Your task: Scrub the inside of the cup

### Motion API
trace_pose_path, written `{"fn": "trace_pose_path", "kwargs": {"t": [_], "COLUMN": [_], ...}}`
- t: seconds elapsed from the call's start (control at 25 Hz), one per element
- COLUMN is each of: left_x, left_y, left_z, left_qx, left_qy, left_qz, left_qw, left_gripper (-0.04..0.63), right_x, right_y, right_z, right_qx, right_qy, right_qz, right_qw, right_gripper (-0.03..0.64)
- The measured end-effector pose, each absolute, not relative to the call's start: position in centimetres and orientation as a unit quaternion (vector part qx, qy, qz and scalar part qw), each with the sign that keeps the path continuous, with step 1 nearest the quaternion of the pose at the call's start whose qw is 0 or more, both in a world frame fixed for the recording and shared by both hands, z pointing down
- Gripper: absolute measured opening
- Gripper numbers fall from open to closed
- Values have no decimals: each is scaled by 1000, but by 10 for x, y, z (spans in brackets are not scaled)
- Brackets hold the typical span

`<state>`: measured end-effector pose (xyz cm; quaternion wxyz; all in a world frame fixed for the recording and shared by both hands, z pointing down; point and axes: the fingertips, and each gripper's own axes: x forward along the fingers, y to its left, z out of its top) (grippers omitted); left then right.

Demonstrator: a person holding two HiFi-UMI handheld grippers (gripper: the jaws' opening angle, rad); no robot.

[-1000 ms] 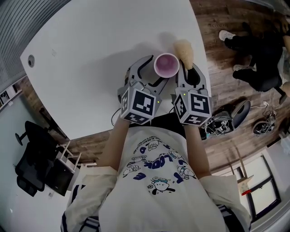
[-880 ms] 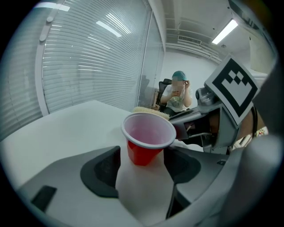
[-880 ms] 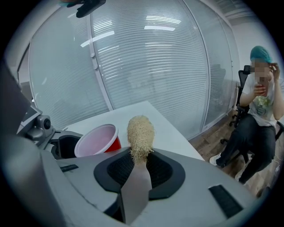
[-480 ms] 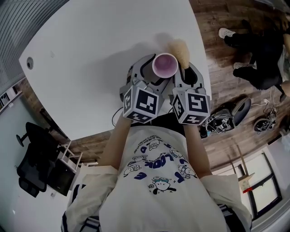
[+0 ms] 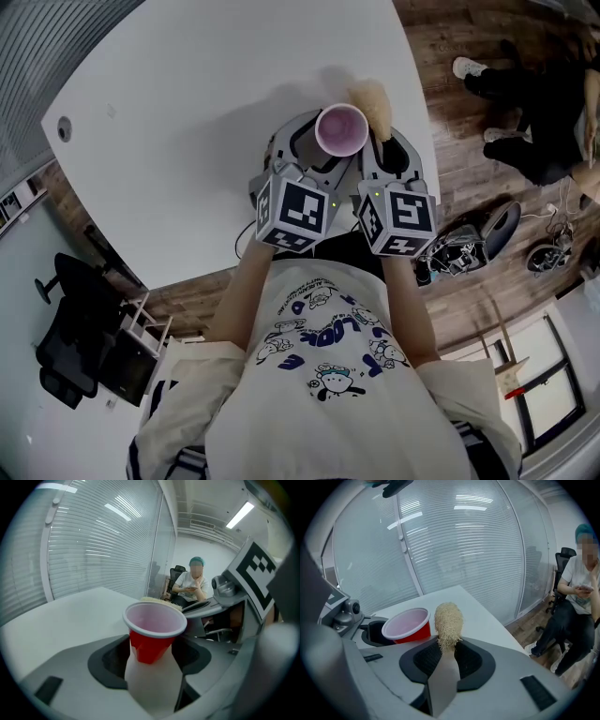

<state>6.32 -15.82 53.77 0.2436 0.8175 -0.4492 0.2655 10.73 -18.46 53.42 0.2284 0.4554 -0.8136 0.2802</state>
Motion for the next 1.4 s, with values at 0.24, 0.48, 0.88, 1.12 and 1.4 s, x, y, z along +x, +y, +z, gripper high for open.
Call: {"fn": "trace_pose_path", "kwargs": {"t": [0.24, 0.48, 0.88, 1.12, 1.4], "left_x": [62, 52, 24, 12, 8], "left_y": [-159, -151, -135, -126, -130], "left_z": [529, 516, 499, 486, 475], "left_qx": [822, 818, 811, 810, 809], "left_qy": [-453, -466, -481, -487, -494], "left_qz": [253, 248, 256, 258, 258], "left_qw": [234, 230, 214, 202, 187], "left_gripper": [305, 304, 304, 304, 304], "right_x": [108, 108, 97, 82, 73], "right_y": [-180, -175, -160, -148, -139], "right_z": [529, 510, 460, 432, 414], "right_qx": [454, 462, 446, 415, 378], "right_qy": [-817, -819, -845, -870, -891], "right_qz": [275, 267, 225, 195, 180], "right_qw": [224, 211, 191, 182, 179], "right_gripper": [81, 81, 80, 78, 77]}}
